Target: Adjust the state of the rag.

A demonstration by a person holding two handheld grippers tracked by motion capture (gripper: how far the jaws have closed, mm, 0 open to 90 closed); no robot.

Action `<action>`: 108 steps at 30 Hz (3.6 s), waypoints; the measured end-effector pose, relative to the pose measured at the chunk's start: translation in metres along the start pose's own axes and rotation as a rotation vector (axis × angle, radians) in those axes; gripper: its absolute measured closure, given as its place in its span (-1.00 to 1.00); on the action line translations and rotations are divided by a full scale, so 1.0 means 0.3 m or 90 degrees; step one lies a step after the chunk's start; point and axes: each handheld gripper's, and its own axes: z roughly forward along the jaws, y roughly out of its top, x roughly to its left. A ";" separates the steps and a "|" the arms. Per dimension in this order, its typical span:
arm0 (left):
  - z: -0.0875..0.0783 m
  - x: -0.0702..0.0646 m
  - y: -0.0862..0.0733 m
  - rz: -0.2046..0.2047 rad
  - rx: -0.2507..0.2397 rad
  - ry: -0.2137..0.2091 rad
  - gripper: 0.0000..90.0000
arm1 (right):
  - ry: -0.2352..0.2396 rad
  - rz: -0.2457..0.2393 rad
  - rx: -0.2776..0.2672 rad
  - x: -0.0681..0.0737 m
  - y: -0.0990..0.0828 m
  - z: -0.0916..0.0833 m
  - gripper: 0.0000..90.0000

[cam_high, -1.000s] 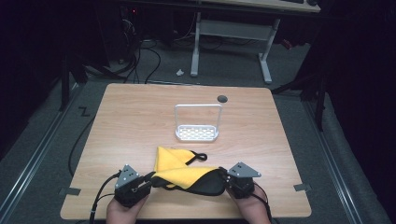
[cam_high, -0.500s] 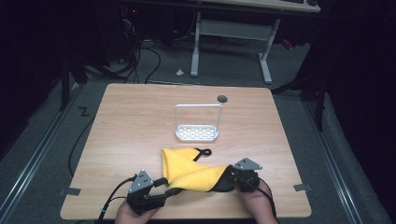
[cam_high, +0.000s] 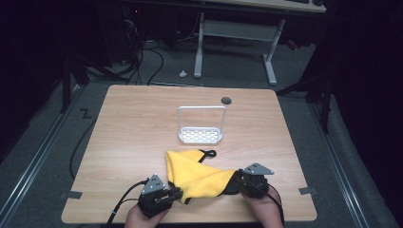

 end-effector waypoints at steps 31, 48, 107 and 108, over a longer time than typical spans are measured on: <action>-0.014 0.082 0.005 -0.062 -0.025 0.013 0.63 | 0.157 -0.165 -0.048 0.365 0.043 -0.016 -0.21; -0.062 0.114 -0.028 -0.073 -0.023 0.051 0.34 | 0.100 -0.133 -0.166 0.273 0.151 -0.105 0.81; 0.046 -0.055 0.035 0.102 0.069 -0.019 -0.21 | 0.000 -0.004 -0.106 0.040 0.041 -0.107 0.20; 0.069 -0.066 0.034 0.123 0.090 0.006 -0.21 | 0.012 -0.006 -0.094 0.054 0.026 -0.101 0.22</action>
